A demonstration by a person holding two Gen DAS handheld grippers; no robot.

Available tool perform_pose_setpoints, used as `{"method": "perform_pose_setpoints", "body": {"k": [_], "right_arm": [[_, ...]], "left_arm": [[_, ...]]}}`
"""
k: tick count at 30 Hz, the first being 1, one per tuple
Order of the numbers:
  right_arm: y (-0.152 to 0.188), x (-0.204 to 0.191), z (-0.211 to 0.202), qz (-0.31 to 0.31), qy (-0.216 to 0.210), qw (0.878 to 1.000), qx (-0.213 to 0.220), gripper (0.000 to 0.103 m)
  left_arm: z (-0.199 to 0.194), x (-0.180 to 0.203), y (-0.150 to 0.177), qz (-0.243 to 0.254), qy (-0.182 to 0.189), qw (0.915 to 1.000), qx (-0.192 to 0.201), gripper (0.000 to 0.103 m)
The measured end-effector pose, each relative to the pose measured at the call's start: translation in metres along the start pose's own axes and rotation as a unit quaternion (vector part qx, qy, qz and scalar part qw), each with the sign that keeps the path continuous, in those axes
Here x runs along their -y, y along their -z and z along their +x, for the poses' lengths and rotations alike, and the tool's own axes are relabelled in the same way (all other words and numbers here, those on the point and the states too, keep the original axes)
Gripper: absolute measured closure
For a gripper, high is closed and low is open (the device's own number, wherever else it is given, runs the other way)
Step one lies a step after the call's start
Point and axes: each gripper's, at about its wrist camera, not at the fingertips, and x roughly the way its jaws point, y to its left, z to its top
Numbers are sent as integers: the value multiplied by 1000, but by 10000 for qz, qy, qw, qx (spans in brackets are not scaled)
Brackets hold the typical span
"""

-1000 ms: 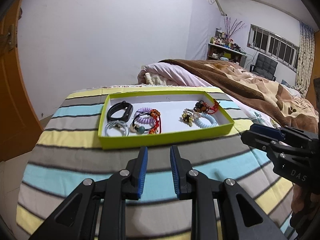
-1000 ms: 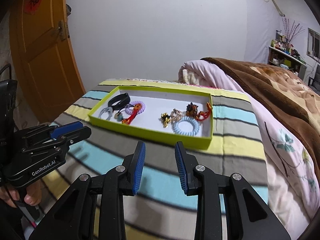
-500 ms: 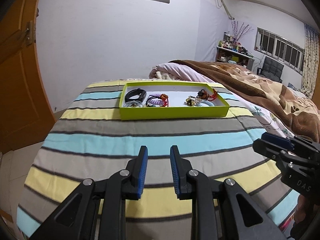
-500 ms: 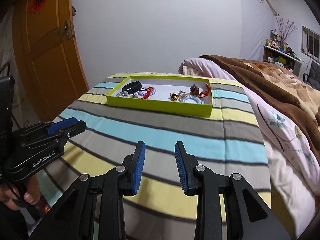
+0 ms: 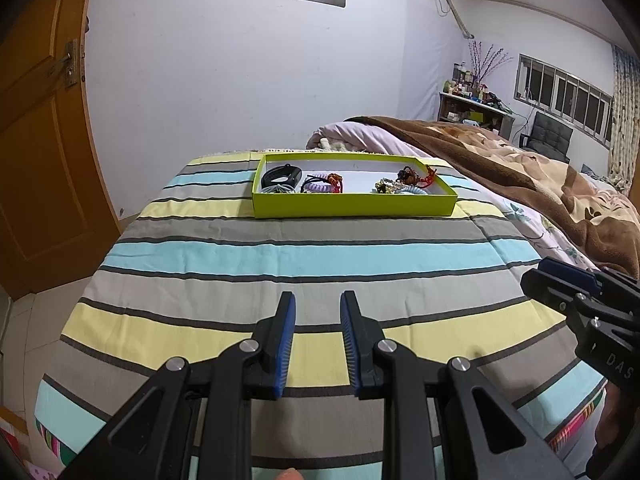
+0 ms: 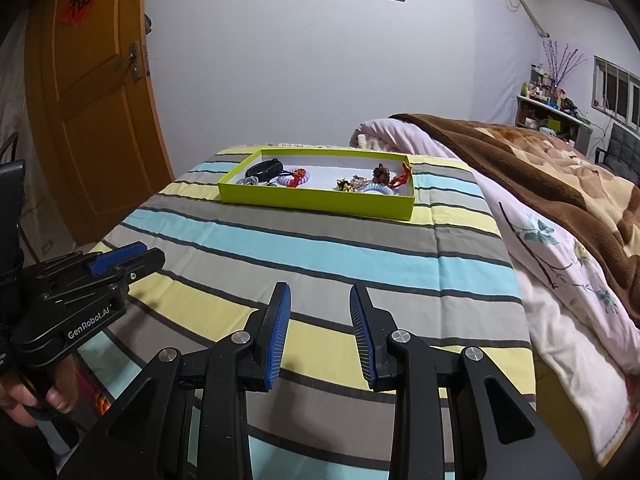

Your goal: Organize jewelry

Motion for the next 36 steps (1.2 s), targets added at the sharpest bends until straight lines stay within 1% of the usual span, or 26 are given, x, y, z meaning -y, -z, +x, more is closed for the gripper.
{"method": "perform_pose_setpoints", "body": {"k": [13, 36], "right_arm": [[1, -3, -3, -51, 53, 9999, 80, 71], [-2, -6, -5, -77, 28, 9999, 64, 71]], "left_arm": [[-6, 2, 2, -27, -25, 10000, 88, 79], [-8, 3, 0, -11, -66, 9999, 140, 79]]}}
